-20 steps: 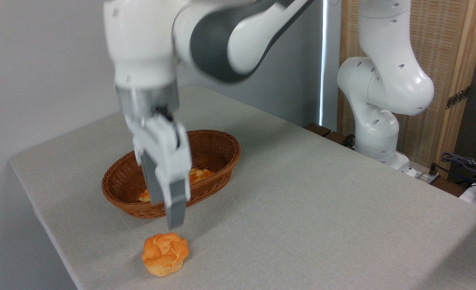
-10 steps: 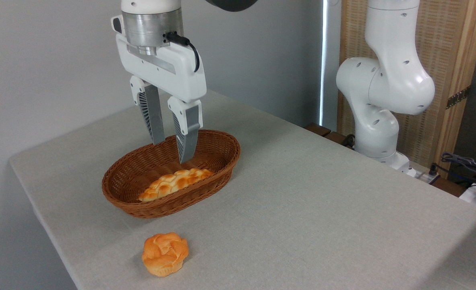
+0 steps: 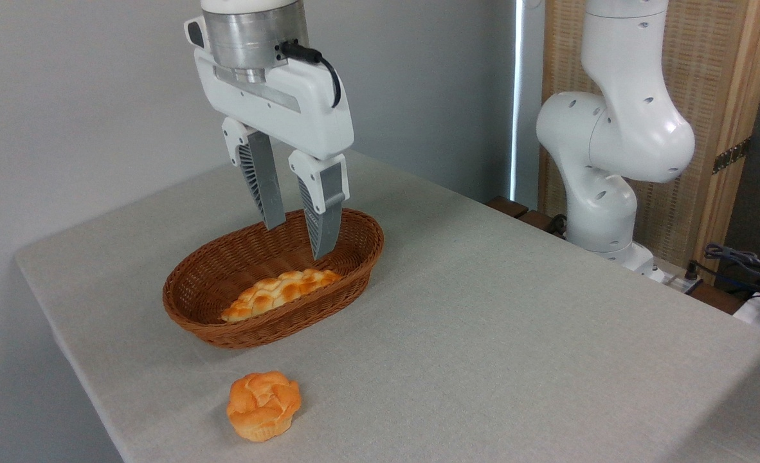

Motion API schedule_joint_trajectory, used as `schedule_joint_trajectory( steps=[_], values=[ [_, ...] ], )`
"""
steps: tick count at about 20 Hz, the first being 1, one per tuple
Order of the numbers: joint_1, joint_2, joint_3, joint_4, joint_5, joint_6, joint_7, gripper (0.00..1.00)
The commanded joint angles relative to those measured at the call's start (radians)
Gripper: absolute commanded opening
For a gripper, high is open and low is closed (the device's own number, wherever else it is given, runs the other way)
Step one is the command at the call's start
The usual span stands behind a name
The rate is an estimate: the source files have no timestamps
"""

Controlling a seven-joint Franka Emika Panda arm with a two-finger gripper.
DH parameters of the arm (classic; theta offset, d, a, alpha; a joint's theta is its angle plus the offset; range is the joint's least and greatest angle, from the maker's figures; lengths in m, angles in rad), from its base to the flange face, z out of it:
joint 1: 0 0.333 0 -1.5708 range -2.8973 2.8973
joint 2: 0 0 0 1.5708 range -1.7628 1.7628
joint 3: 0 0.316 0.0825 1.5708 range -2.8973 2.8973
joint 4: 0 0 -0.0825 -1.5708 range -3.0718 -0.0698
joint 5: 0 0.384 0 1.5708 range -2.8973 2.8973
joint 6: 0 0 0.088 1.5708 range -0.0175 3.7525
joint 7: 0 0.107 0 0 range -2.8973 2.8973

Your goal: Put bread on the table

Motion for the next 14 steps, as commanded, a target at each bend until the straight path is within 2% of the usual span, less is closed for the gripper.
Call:
schedule_joint_trajectory(
  steps=[1, 4, 14],
  values=[
    [-0.012, 0.037, 0.01, 0.072, 0.0, -0.061, 0.017, 1.0],
    [-0.027, 0.054, 0.038, 0.098, -0.001, -0.066, 0.02, 1.0],
    [-0.047, 0.03, 0.058, 0.084, 0.0, -0.064, 0.066, 1.0]
  ],
)
